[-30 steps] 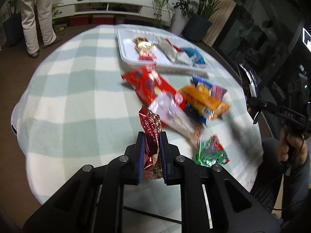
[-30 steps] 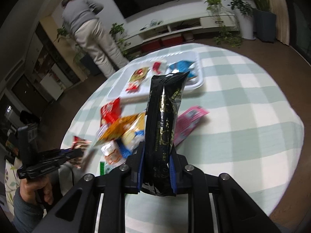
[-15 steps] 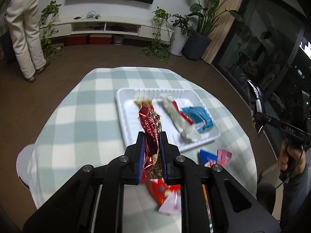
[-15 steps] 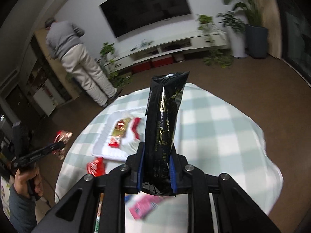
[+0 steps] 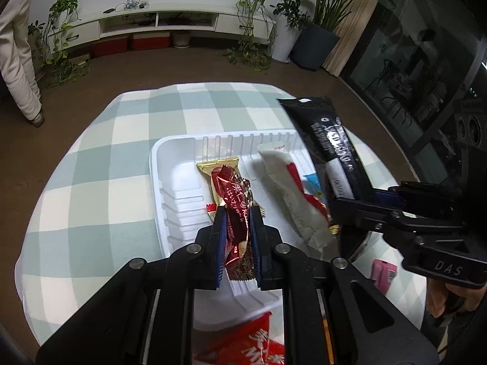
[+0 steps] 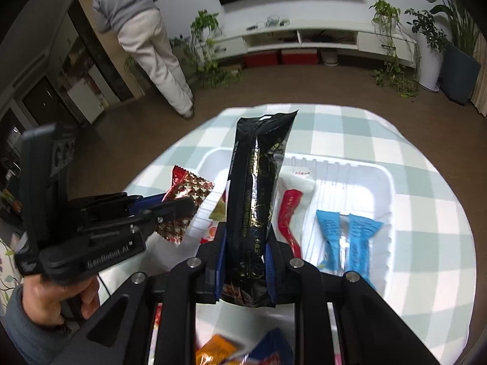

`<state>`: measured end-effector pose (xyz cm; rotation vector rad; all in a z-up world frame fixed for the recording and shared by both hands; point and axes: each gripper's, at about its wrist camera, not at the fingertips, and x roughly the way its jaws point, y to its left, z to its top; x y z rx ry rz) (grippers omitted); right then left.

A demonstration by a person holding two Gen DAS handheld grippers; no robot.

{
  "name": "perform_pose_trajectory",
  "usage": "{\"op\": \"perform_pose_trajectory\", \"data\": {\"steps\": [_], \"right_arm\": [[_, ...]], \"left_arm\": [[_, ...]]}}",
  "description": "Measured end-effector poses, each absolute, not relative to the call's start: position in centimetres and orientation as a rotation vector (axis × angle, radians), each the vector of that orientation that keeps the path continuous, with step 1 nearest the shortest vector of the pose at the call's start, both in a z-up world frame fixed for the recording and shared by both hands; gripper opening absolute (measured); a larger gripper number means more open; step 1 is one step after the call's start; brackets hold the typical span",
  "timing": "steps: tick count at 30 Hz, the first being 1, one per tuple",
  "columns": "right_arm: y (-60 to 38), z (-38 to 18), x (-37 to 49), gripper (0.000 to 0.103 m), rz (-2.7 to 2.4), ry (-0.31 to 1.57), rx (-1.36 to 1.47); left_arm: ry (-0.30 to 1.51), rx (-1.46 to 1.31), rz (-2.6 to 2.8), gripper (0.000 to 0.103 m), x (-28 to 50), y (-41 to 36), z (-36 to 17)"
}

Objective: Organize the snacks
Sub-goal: 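Carry both packets over the white tray and open both grippers to drop them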

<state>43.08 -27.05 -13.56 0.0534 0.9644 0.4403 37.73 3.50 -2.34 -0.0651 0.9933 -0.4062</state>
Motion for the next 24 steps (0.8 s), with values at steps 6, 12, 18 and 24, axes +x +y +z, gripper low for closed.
{"op": "perform_pose_trajectory", "data": {"steps": [6,12,18,24], "right_arm": [[-26.4,-16.6,44.4,0.024,0.417,1.023,0.032],[-25.7,-17.4,44.6,0.025,0.412,1.026,0.012],[-24.9,-17.8,44.6,0.029,0.400,1.031,-0.022],[-24.9,-18.2,44.5,0.032,0.391,1.035,-0.013]], "left_arm": [[1.018,-0.042,-0.385,0.013,38.2,3.2,-4.9],[1.043,-0.034,-0.365,0.014,38.8,3.1,-6.7],[1.052,-0.039,-0.358,0.020,38.9,3.3,-7.1],[1.040,-0.059,-0.334,0.049,38.1,3.9,-6.8]]}}
